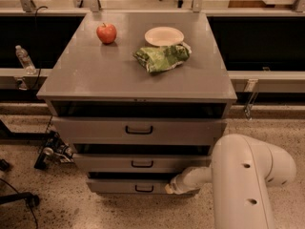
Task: Close bottom drawer
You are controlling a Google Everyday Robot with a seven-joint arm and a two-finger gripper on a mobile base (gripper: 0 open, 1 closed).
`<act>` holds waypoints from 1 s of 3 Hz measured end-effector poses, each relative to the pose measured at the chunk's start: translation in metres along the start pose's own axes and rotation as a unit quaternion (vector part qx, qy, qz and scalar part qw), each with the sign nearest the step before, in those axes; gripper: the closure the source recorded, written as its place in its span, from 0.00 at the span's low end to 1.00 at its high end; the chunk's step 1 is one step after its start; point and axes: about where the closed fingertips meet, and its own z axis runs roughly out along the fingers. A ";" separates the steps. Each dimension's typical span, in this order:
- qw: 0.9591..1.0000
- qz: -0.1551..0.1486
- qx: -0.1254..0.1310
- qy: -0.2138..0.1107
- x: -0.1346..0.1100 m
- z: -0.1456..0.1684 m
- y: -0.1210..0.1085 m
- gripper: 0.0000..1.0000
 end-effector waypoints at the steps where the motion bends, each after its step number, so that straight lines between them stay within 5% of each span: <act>1: 1.000 -0.002 0.003 0.002 0.000 0.000 0.000 1.00; 3: 1.000 -0.008 0.014 -0.009 -0.004 -0.008 -0.003 1.00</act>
Offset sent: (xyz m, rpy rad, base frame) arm 0.0077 -0.0044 0.0131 -0.0166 -0.0537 0.0026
